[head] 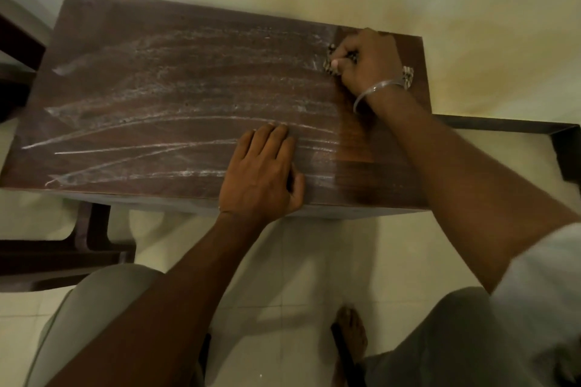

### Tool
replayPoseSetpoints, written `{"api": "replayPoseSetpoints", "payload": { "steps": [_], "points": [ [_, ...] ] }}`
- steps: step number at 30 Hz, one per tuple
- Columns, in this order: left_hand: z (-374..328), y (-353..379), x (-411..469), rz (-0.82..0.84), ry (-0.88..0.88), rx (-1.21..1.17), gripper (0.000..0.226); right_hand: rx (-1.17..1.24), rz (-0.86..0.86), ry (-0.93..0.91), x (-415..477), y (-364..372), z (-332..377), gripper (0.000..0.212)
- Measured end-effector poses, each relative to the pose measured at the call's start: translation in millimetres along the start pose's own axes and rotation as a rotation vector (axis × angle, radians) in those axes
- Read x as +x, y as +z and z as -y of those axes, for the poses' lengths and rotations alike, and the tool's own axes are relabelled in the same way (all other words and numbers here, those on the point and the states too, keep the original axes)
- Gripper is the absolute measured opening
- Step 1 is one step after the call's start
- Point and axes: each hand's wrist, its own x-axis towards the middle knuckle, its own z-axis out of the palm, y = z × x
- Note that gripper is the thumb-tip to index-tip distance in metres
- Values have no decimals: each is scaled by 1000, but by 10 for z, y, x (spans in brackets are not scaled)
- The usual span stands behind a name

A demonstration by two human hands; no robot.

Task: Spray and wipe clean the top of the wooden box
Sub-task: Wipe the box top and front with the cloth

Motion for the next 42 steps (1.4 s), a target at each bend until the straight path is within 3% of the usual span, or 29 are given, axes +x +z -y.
{"api": "replayPoseSetpoints", "payload": {
  "steps": [4, 14, 24, 33, 42],
  "points": [
    [-5, -5, 2, 16, -10, 11, 53, 40, -18, -29, -168, 37, 0, 8],
    [-3, 6, -5, 44, -8, 42, 55, -13, -32, 57, 644, 51, 96, 9],
    [-11, -4, -2, 59, -16, 30, 56, 43, -7, -16, 102, 140, 161, 3],
    [3, 19, 4, 71, -8, 49, 58, 8, -25, 41, 673, 149, 277, 12],
    [-15, -17, -3, 53, -15, 29, 55, 32, 6, -28, -243, 91, 328, 5]
  ]
}}
